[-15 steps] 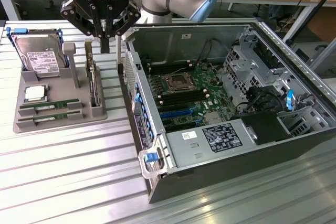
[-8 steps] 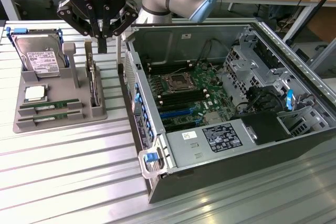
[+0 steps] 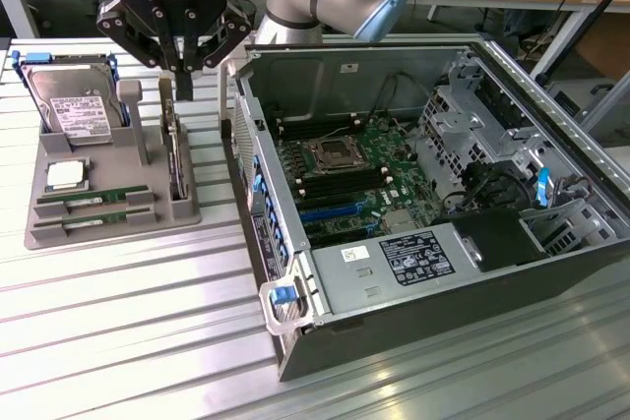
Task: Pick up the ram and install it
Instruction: 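Reach for the ram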
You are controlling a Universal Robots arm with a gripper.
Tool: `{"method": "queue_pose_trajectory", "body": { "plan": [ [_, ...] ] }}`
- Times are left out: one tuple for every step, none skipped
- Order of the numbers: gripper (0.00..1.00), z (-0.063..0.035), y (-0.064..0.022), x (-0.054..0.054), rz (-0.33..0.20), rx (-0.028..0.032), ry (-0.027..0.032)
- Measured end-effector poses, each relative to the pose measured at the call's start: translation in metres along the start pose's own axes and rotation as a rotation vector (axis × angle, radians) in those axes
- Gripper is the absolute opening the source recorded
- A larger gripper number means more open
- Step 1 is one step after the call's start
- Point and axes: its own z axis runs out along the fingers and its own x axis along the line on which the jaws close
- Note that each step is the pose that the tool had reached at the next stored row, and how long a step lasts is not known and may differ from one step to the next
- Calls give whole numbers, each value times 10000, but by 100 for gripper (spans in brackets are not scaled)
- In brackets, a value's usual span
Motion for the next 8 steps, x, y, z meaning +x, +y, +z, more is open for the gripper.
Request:
{"method": "queue_pose_trajectory", "body": {
  "plan": [
    [11,0,-1,7,0,-1,0],
    [11,0,-1,15,0,-1,-1],
    [11,0,-2,21,0,0,0],
    [11,0,-2,28,0,-1,0],
    [11,-1,-3,41,0,0,0],
    [11,-1,-4,49,0,0,0],
    [11,-1,-4,56,0,0,0],
    [11,-1,-5,60,0,0,0]
  ]
}}
